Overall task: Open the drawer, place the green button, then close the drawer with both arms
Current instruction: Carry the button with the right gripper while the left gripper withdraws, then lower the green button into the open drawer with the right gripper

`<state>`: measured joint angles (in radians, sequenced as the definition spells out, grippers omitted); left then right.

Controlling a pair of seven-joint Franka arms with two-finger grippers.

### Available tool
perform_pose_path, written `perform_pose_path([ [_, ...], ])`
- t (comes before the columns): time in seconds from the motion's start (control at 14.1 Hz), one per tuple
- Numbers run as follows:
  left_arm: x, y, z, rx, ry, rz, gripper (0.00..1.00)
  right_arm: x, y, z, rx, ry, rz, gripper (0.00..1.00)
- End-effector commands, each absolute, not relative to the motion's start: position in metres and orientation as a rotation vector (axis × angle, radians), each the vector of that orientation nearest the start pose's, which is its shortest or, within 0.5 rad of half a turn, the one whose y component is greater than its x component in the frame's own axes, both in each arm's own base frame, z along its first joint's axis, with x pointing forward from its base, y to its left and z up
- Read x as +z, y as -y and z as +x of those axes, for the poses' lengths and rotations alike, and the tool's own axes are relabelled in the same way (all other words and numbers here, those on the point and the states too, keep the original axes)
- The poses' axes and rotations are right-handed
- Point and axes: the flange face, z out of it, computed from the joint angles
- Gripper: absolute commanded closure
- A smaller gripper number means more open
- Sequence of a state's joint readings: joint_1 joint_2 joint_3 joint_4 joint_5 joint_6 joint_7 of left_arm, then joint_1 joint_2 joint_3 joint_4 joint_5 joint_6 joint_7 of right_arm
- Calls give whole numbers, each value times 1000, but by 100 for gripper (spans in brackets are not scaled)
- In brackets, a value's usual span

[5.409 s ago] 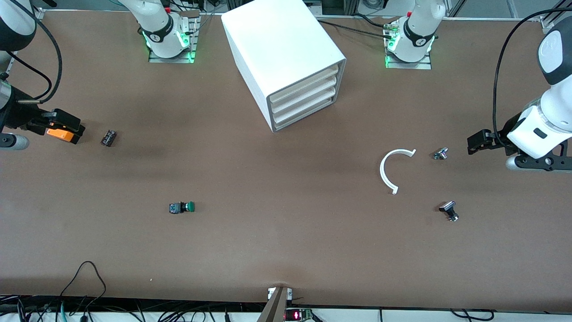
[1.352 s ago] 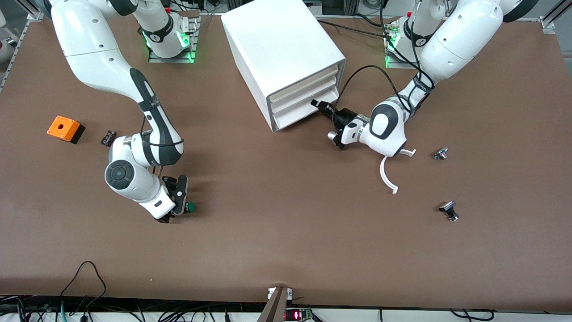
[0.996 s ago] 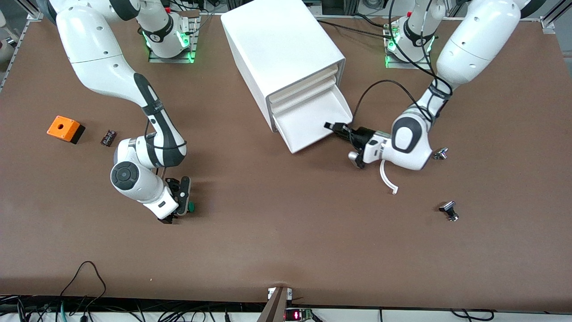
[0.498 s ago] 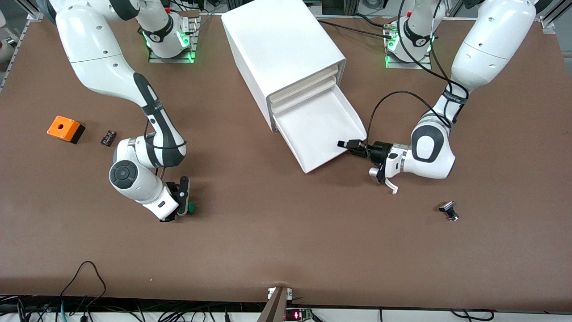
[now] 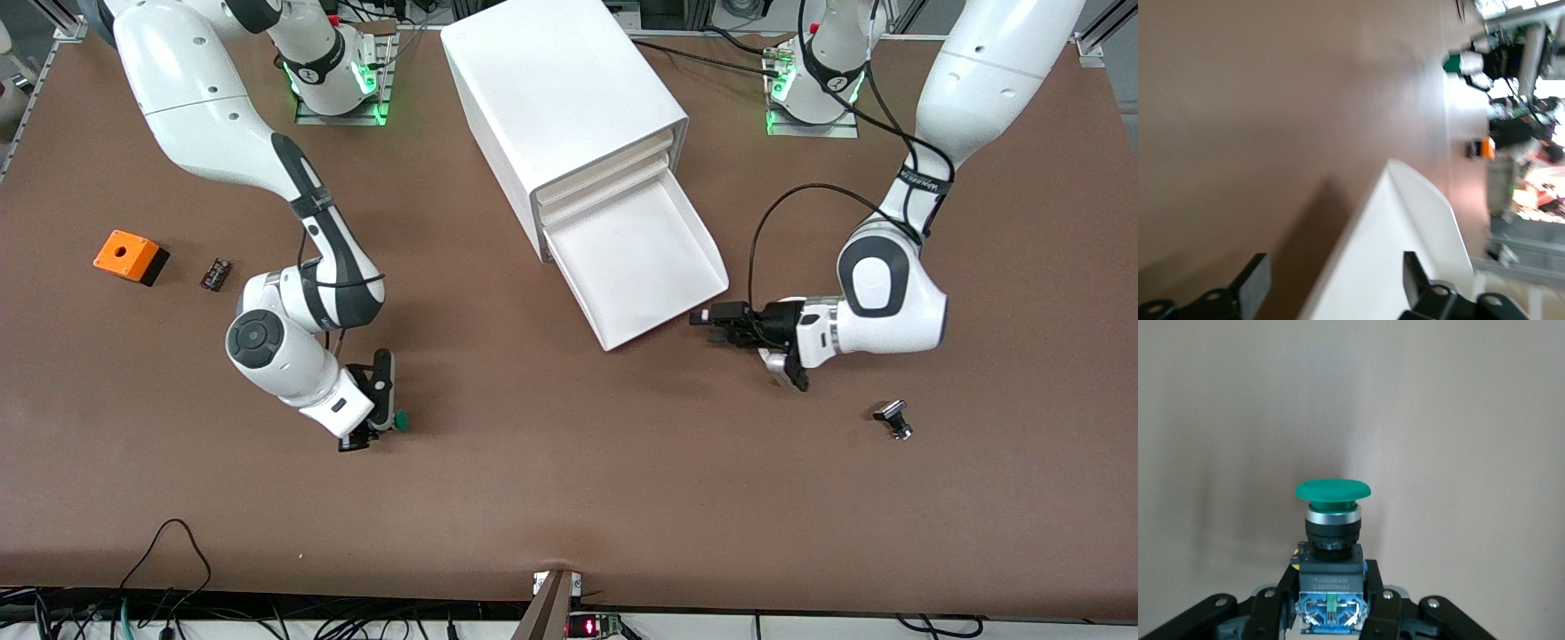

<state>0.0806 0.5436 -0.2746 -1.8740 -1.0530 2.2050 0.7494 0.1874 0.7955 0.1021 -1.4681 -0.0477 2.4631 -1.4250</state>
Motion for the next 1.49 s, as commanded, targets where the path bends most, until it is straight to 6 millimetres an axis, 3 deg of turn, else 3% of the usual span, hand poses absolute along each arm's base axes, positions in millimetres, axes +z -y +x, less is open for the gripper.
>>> perform_pose_path([
  [0.0,290,122,616,210,198,2297,0,263,-225,710,331,-2366,1964,61],
  [0.14,338,110,615,270,454,2452,0,309,-248,718,308,-2414,1956,61],
  [0.36,407,57,610,310,610,2622,0,355,-299,705,238,-2494,1935,63],
  [0.57,482,30,606,288,774,2738,0,367,-356,676,195,-2562,1876,63],
  [0.78,547,26,600,133,621,2923,0,366,-382,660,166,-2594,1862,63],
  [1.0,585,19,586,-44,434,3068,0,367,-437,621,133,-2678,1761,64],
  [1.14,588,20,584,-107,389,3259,0,373,-463,601,108,-2695,1742,65],
  [1.28,586,-10,585,-93,248,3140,0,375,-492,575,54,-2703,1694,66],
  [1.42,585,-25,583,-98,199,3142,0,376,-527,544,40,-2693,1652,67],
])
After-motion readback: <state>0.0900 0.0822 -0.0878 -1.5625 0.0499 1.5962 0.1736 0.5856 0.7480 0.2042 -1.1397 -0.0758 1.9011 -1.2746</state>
